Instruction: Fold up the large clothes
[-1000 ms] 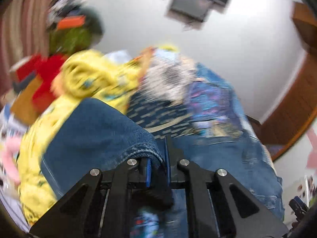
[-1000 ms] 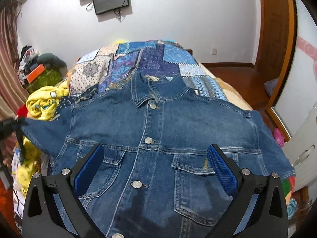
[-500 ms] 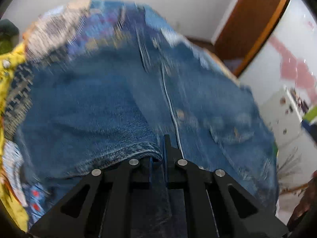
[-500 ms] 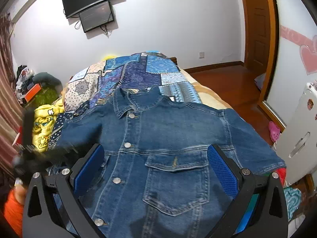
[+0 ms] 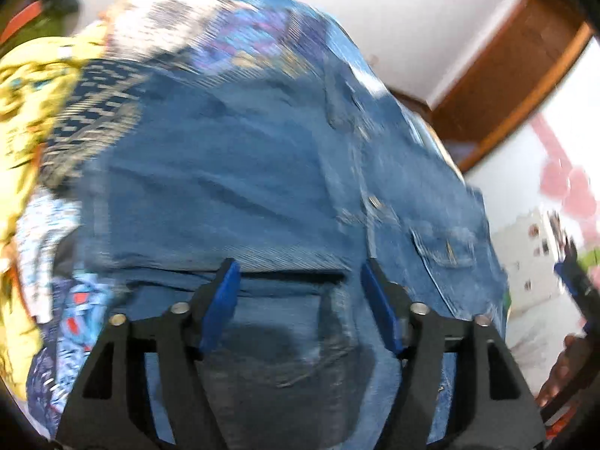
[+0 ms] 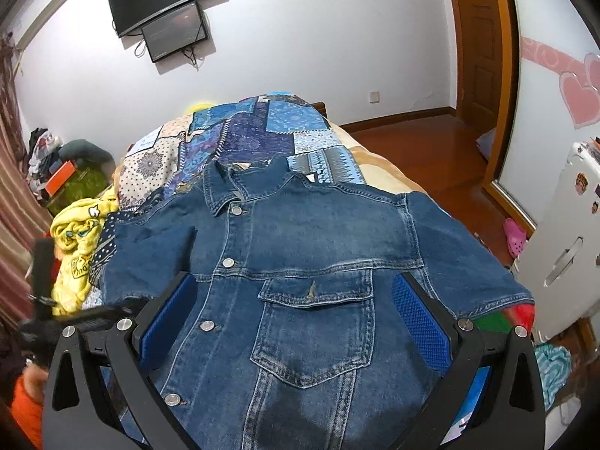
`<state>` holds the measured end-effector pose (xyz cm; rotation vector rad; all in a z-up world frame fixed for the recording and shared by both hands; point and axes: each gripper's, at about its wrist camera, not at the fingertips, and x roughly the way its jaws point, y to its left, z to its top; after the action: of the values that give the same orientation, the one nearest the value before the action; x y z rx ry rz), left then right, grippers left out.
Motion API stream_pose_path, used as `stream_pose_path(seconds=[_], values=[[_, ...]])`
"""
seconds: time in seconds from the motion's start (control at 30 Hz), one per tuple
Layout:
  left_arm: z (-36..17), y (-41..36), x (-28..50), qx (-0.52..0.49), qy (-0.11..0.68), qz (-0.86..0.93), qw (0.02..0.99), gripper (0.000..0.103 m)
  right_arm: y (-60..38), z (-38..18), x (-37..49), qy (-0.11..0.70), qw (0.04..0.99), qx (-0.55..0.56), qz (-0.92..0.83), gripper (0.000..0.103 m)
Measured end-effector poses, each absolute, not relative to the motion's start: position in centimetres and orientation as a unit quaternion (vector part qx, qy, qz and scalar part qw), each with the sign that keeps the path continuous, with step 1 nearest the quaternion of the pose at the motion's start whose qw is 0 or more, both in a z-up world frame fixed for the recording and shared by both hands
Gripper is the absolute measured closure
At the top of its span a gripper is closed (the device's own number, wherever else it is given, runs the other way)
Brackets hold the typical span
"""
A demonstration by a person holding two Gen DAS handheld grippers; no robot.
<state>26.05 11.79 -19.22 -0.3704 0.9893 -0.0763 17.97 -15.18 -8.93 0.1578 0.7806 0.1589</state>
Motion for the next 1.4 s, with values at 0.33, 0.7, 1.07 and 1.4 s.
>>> stream_pose_path(seconds=[0.33,0.7,1.07,1.4], values=[[-22.3,24.7,23.0,-0.337,0.455,0.068,0.821,0.014,-13.9,-10.0,18.2,0.393,0.916,0.042,0.068,0.000],[-30.3,27.8,25.8,-0.485,0.478,0.015,0.732,0.031,-12.8,-11.0,19.1,0.406,0.912,0.012,0.061,0.000],[-24.4,26.7,27.4,-0.366,0.440,0.062,0.818,0.090,-13.3,-11.2,19.4,0.411,0.909,0.017,0.060,0.000],[-9.7,16.8,29.5,-0.254,0.317,-0.021,0.913,0.094,-15.8,-10.6,18.7,0.397,0.915,0.043,0.058,0.000]])
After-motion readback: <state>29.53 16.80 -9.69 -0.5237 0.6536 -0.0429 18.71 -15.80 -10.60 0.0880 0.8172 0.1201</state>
